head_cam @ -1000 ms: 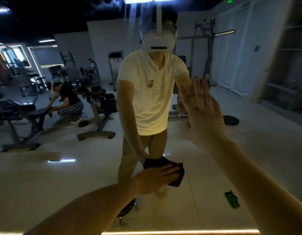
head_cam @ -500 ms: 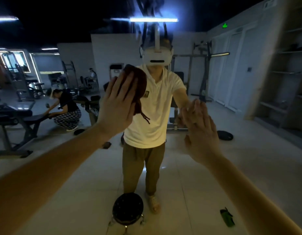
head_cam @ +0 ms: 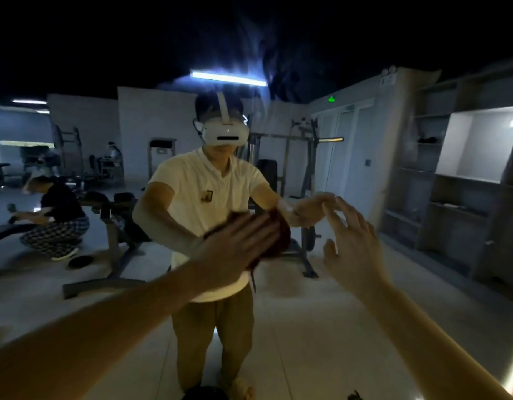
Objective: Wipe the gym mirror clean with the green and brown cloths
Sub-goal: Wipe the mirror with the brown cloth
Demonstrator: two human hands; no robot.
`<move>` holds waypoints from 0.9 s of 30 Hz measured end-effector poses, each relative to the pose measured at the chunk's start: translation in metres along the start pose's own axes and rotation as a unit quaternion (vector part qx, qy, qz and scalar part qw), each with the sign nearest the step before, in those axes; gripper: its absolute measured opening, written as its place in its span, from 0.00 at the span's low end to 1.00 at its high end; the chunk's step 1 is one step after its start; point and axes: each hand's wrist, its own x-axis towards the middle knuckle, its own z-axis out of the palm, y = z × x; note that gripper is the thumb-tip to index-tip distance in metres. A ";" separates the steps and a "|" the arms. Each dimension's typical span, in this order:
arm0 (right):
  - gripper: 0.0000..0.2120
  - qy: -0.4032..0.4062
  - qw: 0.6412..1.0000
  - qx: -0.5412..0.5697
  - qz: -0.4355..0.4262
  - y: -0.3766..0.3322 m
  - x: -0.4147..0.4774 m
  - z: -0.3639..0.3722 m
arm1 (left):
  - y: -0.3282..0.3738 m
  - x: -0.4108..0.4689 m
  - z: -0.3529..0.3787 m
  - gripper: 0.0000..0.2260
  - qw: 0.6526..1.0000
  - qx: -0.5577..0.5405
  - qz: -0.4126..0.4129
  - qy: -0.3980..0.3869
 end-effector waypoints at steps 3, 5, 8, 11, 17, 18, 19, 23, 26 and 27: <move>0.37 0.081 0.996 0.015 -0.031 -0.009 0.034 -0.023 | -0.090 0.058 -0.051 0.37 0.989 0.035 -0.133 0.055; 0.36 0.099 0.994 0.023 -0.033 -0.013 0.055 -0.035 | -0.147 0.096 -0.076 0.32 0.944 0.043 -0.300 0.129; 0.32 0.106 0.991 0.071 -0.050 -0.014 0.066 -0.039 | -0.171 0.134 -0.089 0.28 0.882 0.032 -0.433 0.184; 0.25 0.168 0.974 0.099 -0.113 -0.004 0.063 -0.029 | -0.115 0.154 -0.066 0.30 0.898 0.008 -0.403 0.177; 0.24 0.237 0.954 0.070 -0.172 0.050 0.100 -0.054 | -0.001 0.119 -0.026 0.34 0.993 0.033 -0.115 -0.004; 0.22 0.254 0.949 0.065 -0.177 0.054 0.109 -0.064 | -0.012 0.119 -0.035 0.36 0.995 0.054 -0.082 -0.025; 0.23 0.267 0.946 0.059 -0.172 0.058 0.120 -0.074 | -0.028 0.122 -0.046 0.38 0.994 0.073 -0.073 -0.042; 0.29 0.267 0.960 0.014 -0.086 0.068 0.165 -0.086 | -0.129 0.144 -0.095 0.32 0.946 0.176 -0.272 0.010; 0.30 0.263 0.960 -0.019 -0.094 0.075 0.175 -0.072 | -0.171 0.178 -0.108 0.31 0.873 0.134 -0.461 0.084; 0.31 0.263 0.959 -0.024 -0.102 0.080 0.176 -0.070 | -0.168 0.198 -0.105 0.31 0.850 0.110 -0.502 0.121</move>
